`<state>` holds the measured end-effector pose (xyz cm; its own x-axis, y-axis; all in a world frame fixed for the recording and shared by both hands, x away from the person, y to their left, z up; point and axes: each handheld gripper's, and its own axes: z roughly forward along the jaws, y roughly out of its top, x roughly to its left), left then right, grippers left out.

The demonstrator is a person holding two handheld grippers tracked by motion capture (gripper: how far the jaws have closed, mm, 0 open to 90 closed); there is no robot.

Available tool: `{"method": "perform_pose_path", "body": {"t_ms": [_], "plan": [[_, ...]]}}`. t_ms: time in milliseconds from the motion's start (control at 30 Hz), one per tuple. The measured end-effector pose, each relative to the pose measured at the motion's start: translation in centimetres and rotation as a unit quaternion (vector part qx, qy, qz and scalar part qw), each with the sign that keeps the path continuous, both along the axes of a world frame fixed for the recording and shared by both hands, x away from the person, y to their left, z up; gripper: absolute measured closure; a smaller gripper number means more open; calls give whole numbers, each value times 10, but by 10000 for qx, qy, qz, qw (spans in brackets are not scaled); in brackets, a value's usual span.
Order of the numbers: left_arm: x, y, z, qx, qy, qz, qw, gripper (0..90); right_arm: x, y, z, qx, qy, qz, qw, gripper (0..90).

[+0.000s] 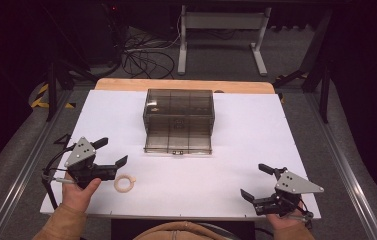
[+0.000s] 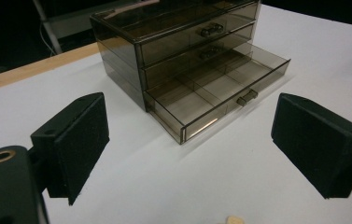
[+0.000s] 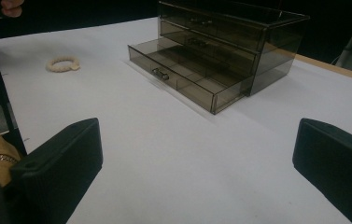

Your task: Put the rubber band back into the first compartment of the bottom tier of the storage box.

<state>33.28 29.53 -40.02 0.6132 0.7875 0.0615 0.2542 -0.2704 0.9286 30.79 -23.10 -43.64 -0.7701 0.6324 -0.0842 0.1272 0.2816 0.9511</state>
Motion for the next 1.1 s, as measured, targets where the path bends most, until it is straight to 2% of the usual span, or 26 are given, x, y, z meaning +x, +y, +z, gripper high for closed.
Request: {"method": "perform_pose_path", "body": {"t_ms": [400, 633, 867, 900, 1067, 1100], "plan": [[2, -2, -1, 160, 193, -140, 9996, 162, 0, 0, 0, 2, -3, 45, 10000, 21], [4, -4, -1, 536, 472, -193, 9973, 187, 0, 0, 0, 4, 9, 57, 10000, 23], [9, -3, -5, 902, 894, -164, 9918, 215, 0, 0, 0, 4, 12, 71, 10000, 26], [9, -3, -5, 902, 894, -164, 9918, 219, 0, 0, 0, 4, 22, 70, 10000, 26], [17, -2, -12, 1104, 1438, -116, 9834, 237, 0, 0, 0, 5, 27, 86, 10000, 27], [17, -2, -12, 1104, 1438, -116, 9834, 245, 0, 1, 0, 4, 29, 89, 10000, 28]]}}
